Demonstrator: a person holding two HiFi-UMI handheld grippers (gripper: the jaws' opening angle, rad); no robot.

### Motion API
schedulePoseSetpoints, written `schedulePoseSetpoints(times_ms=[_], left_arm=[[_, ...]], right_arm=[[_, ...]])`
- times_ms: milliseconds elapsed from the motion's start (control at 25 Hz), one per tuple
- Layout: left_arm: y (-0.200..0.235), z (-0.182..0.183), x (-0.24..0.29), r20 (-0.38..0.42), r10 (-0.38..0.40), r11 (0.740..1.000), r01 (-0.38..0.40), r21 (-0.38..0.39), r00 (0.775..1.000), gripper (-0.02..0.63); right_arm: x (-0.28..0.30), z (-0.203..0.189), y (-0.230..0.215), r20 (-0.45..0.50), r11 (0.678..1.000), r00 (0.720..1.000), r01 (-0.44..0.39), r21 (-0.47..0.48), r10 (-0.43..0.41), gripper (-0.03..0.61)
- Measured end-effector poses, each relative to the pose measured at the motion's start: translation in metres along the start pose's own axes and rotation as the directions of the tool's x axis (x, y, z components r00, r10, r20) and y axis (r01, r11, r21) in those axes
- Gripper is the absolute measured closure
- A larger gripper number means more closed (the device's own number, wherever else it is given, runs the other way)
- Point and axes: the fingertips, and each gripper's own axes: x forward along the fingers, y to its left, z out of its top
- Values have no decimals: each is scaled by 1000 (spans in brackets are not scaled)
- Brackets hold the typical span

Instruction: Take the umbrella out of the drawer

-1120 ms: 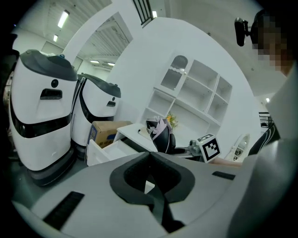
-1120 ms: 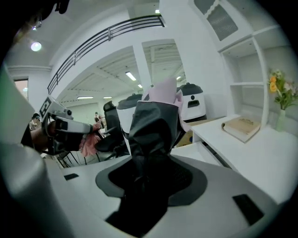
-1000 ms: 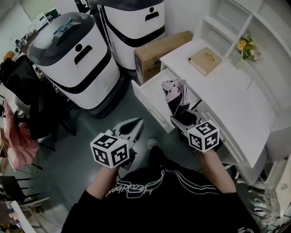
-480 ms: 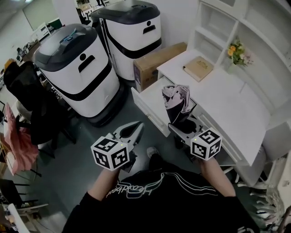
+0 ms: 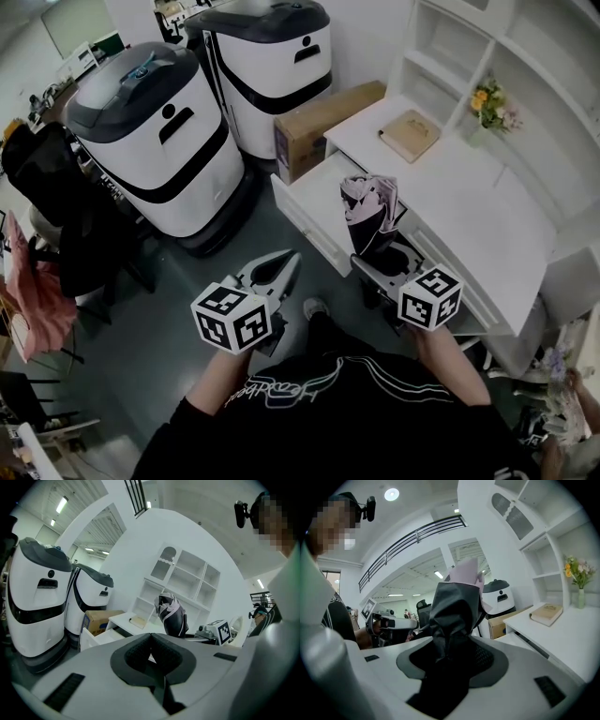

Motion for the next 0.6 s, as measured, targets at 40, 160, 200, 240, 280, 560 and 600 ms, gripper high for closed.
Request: schedulePoseSetpoints(times_ms=[40,160,200,240,280,560,600], left_arm=[[0,0,0,1,-2,1000,2,4,1000,597],[-2,0,3,-1,-7,1000,7,12,1000,597],[-2,0,4,-1,-10,1000,10,9,1000,597],[-2,1,5,-1,-13,1000,13,5,1000,597],[-2,1,7,-2,-16,1000,16,4,1000,597],[-5,-3,16,-14,-23,1000,23,9,1000,597],[-6,-4,18,-13,-23,1000,23,9,1000,597]], right_arm=[[0,0,0,-4,1000,1000,2,-4,-2,370],[-1,1,0,-13,1000,1000,0,-7,-1,370],[-1,1,-1,-13,1000,1000,-2,-3,2,370],[-1,2,-3,-11,1000,1000,-2,0,2,370],[0,3,-5,-10,1000,1000,0,2,0,370],[1,-2,-9,-14,1000,1000,-3,8,3,370],[1,-4,-10,-16,1000,1000,-5,7,5,370]])
